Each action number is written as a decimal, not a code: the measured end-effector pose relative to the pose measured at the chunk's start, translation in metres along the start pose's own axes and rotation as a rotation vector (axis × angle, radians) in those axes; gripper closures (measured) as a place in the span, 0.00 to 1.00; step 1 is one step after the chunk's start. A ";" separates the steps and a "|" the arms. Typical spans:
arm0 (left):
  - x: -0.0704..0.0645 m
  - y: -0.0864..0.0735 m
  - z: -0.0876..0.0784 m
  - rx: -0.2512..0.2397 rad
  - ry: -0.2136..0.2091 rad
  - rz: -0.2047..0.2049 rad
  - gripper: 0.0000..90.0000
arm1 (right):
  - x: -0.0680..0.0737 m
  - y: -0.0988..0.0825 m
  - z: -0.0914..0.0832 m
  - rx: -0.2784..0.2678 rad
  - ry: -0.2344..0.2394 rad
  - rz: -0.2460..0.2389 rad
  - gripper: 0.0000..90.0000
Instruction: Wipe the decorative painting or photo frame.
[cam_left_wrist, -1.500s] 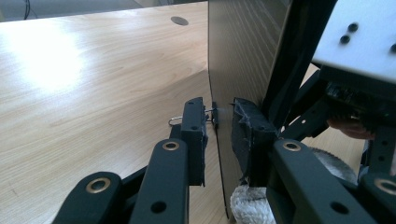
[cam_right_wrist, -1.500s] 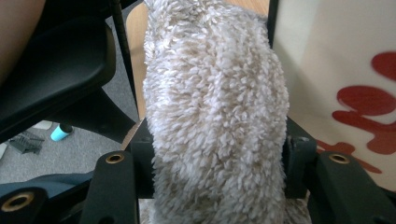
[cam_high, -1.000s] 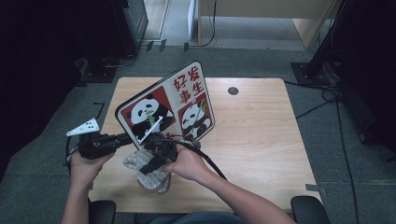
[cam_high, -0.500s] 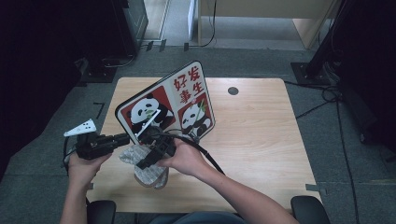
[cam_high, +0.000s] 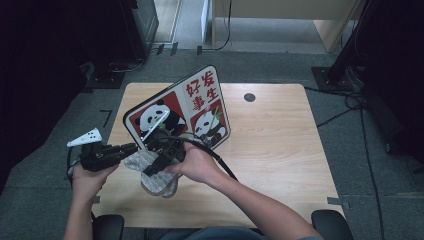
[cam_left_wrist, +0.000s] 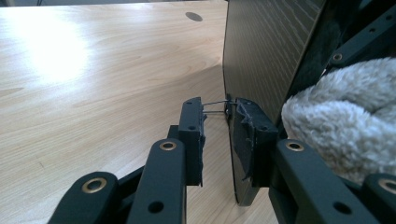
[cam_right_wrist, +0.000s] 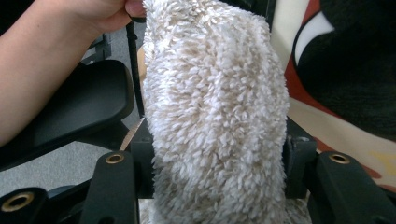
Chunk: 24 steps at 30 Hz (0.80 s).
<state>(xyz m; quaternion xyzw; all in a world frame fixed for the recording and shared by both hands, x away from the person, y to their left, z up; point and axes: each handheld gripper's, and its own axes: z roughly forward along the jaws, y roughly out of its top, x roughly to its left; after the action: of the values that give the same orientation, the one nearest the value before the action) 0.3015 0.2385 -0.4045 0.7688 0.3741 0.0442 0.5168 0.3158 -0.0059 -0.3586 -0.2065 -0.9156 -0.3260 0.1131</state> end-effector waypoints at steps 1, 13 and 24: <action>0.000 0.000 0.000 0.001 0.000 0.001 0.81 | 0.000 0.001 -0.001 -0.002 -0.001 0.000 0.51; 0.000 -0.001 0.000 0.000 0.001 -0.002 0.81 | 0.003 0.014 -0.012 -0.005 -0.010 -0.003 0.51; 0.000 -0.001 -0.001 -0.002 0.002 0.004 0.81 | 0.005 0.026 -0.022 -0.017 -0.013 -0.011 0.51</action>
<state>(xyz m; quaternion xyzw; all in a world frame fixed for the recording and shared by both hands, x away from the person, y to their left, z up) 0.3005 0.2391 -0.4046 0.7689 0.3729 0.0464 0.5172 0.3250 -0.0003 -0.3260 -0.2046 -0.9146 -0.3331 0.1033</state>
